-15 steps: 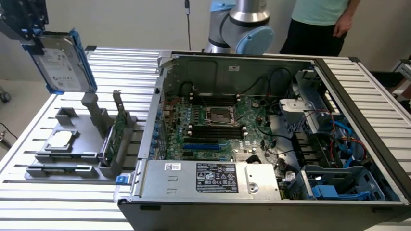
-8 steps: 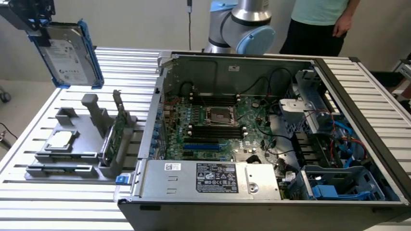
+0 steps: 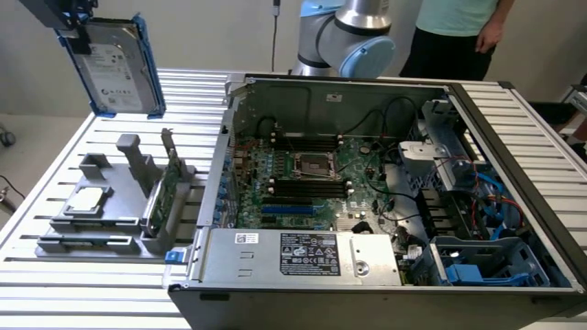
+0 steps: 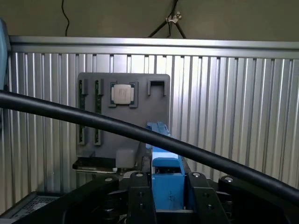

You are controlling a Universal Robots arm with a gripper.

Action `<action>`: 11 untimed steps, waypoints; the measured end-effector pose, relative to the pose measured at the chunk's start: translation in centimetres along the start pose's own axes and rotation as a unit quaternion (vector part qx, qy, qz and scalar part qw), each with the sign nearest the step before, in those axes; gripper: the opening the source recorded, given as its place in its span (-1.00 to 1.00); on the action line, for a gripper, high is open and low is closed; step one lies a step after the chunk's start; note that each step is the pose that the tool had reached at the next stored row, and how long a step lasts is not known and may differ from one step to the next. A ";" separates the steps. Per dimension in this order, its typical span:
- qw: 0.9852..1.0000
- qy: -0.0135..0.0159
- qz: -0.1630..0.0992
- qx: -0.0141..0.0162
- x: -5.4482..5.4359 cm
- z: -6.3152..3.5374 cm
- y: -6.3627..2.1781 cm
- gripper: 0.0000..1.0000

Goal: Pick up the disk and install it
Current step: 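Pick up the disk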

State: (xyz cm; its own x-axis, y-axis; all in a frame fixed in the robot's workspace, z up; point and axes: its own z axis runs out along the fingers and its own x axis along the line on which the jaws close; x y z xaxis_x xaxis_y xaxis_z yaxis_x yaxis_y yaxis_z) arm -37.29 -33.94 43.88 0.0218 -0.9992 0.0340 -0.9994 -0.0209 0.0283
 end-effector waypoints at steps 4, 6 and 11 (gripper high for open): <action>1.000 0.000 -0.001 -0.002 0.2 -1.09 -1.77 -0.36; 1.000 0.000 -0.001 -0.003 0.3 -1.66 -2.69 -0.36; 1.000 0.000 -0.001 -0.007 0.9 -2.90 -4.92 -0.36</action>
State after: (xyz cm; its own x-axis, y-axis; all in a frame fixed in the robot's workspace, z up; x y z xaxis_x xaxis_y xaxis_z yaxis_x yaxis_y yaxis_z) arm -32.28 -34.64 46.67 0.0232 -0.9992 0.0337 -0.9988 -0.0218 0.0431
